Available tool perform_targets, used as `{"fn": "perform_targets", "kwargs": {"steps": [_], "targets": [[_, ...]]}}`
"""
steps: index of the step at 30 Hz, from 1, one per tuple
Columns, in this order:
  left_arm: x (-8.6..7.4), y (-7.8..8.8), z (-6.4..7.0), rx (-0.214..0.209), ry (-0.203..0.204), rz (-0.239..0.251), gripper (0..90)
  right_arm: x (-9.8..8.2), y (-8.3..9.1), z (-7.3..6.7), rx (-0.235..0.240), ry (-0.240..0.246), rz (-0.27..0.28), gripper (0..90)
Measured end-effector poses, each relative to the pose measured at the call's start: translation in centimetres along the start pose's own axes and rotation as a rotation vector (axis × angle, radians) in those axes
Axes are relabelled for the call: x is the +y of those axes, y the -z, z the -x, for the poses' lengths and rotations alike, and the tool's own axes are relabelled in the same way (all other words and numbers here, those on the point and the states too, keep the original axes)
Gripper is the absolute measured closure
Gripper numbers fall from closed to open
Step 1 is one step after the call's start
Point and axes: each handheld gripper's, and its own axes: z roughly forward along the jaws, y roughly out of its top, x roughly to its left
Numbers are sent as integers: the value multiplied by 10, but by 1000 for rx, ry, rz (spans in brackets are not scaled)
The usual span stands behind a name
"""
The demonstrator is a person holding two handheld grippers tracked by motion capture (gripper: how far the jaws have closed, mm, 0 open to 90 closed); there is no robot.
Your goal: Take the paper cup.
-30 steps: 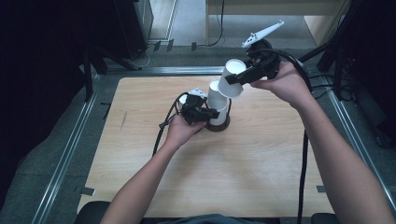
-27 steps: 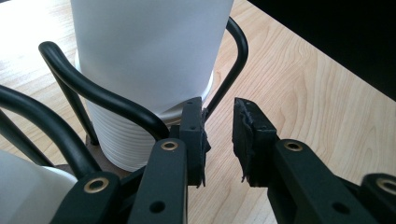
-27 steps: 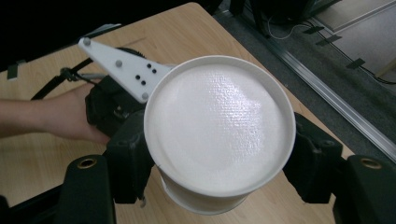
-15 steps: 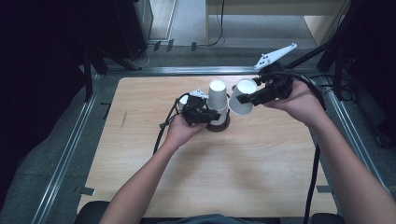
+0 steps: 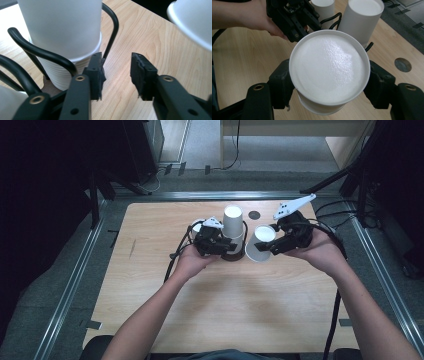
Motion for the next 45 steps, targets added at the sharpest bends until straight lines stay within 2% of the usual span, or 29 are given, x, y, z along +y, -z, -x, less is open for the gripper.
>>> {"fn": "perform_targets", "kwargs": {"steps": [4,11,16,18,21,23,25,27,31,35,38,39,41,43,45], "targets": [[-5,4,2,21,-24,-17,551,-8,-7,-3,6,2,-16,326],[-18,18,-1,-21,-2,-17,507,-30,-23,-6,28,-26,-30,325],[-26,25,2,-43,-14,-33,485,-38,-32,-8,32,-30,-35,325],[-32,30,6,-62,-34,-43,472,-43,-39,-10,45,-33,-35,325],[-37,36,9,-102,-36,-54,455,-47,-46,-11,55,-38,-31,324],[-39,38,9,-110,-44,-58,449,-48,-48,-12,60,-42,-31,324],[-46,46,10,-166,-56,-64,433,-52,-54,-15,68,-35,-35,324],[-51,52,10,-182,-68,-48,425,-54,-58,-17,75,-37,-32,325],[-58,60,6,-204,-37,-42,384,-57,-66,-20,89,-41,-30,325],[-65,61,4,-219,-23,-67,328,-57,-73,-24,103,-38,-37,325],[-67,60,6,-226,-17,-68,280,-58,-78,-26,113,-47,-36,324],[-67,59,6,-227,-19,-69,253,-59,-80,-27,114,-47,-36,324],[-68,56,8,-230,-17,-79,125,-61,-82,-28,121,-41,-36,324],[-68,54,10,-226,-25,-67,117,-63,-82,-29,127,-43,-33,325],[-69,52,10,-242,-23,-76,118,-64,-82,-29,139,-45,-24,325]]}}
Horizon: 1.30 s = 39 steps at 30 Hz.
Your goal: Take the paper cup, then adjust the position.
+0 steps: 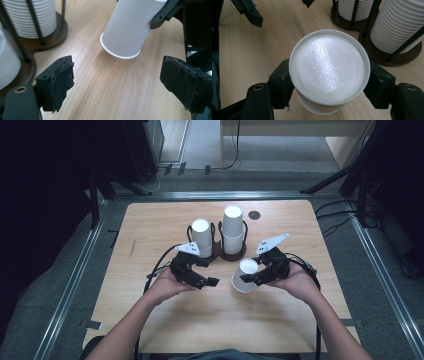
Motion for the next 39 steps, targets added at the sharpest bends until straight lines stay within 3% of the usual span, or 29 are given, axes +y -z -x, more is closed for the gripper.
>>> {"fn": "perform_targets", "kwargs": {"steps": [5,13,29,34,39], "targets": [[-2,-2,-3,-7,9,-7,118,0,-2,-2,2,8,14,324],[-6,-9,-6,-9,-11,-62,148,4,-5,-3,19,11,33,324],[-4,-16,-4,-16,-58,-43,157,17,-8,-10,56,15,63,324],[-3,-22,1,-53,-87,-44,157,20,-9,-12,71,13,65,324],[-2,-25,3,-53,-102,-53,157,24,-11,-17,100,35,63,324]]}}
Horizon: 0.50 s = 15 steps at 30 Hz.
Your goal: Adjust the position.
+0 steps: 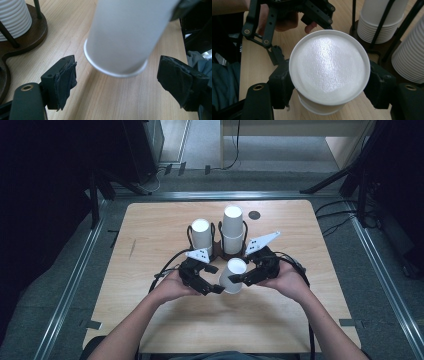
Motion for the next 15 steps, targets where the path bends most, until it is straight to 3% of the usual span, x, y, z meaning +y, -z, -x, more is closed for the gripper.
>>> {"fn": "perform_targets", "kwargs": {"steps": [9,15], "targets": [[0,-3,1,-13,-6,4,157,6,-4,-2,41,14,4,326],[1,-2,3,-40,-16,33,157,12,-3,-5,59,30,7,329]]}}
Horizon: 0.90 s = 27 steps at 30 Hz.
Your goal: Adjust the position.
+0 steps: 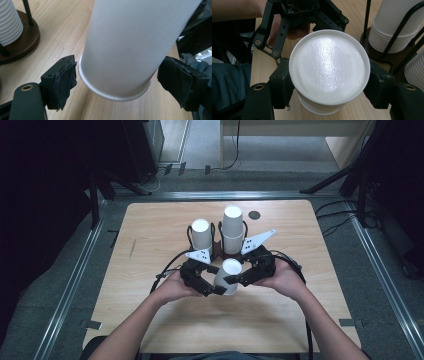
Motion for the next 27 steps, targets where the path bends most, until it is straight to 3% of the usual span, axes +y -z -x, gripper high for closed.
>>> {"fn": "perform_targets", "kwargs": {"steps": [11,19,21,23,27], "targets": [[1,-1,5,-22,-46,18,196,2,-2,1,44,-18,34,333],[2,-1,4,-26,-39,33,232,1,-2,3,33,-17,37,336],[2,0,4,-27,-42,31,242,1,-2,3,33,-17,38,336],[3,2,5,-1,-69,27,275,0,-2,3,20,-16,31,338],[4,3,3,-15,-66,21,309,0,-1,5,21,-31,36,340]]}}
